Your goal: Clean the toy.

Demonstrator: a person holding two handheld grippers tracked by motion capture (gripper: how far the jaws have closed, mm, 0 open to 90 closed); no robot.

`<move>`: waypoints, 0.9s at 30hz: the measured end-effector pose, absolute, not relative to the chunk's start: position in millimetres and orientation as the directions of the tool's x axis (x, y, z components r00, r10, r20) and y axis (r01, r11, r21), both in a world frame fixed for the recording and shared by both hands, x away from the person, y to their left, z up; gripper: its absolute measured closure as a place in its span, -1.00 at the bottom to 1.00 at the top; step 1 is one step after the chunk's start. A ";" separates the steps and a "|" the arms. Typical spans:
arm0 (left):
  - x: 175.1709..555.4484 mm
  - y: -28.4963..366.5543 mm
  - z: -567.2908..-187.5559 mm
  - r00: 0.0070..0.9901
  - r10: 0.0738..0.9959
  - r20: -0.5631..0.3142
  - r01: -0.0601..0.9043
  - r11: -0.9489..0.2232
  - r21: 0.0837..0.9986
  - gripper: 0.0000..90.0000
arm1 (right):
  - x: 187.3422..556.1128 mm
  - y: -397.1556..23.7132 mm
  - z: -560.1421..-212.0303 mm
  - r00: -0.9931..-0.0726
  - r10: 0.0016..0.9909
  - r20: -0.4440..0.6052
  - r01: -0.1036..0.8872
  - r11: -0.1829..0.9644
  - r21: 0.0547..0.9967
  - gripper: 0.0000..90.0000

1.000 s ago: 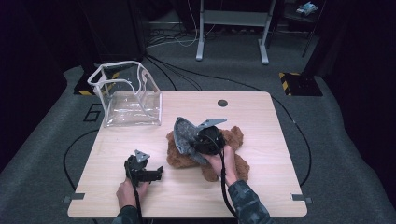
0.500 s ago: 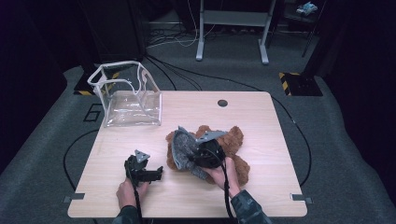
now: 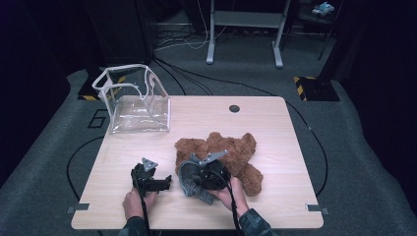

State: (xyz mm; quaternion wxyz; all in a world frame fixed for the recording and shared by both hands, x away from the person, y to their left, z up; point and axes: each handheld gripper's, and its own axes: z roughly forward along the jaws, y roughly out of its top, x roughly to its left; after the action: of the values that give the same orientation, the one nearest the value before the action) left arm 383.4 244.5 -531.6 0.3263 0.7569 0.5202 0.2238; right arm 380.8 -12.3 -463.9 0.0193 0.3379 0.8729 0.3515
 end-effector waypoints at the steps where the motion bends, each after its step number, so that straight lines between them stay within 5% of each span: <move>1: 383.5 244.5 -531.6 0.359 0.933 0.000 0.641 -0.246 0.727 -0.93 | 381.2 -11.9 -467.0 -0.777 0.598 0.195 0.569 0.535 0.625 0.70; 7: 383.5 244.5 -531.6 0.358 0.934 -0.001 0.641 -0.246 0.727 -0.93 | 380.1 -10.1 -477.2 -0.783 0.590 0.197 0.571 0.554 0.606 0.70; 16: 383.5 244.4 -531.6 0.358 0.934 -0.001 0.641 -0.245 0.727 -0.94 | 378.5 -23.4 -433.1 -0.784 0.596 0.173 0.522 0.484 0.702 0.70; 27: 383.4 244.7 -531.5 0.361 0.933 0.001 0.641 -0.249 0.726 -0.94 | 425.7 -32.0 -378.8 -0.713 0.689 0.132 0.512 0.382 0.770 0.69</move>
State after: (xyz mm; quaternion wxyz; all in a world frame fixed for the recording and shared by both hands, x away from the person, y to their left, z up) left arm 383.4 244.7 -531.5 0.3257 0.7580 0.5190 0.2237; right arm 425.7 -32.0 -378.8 0.1056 0.3640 0.8246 0.4200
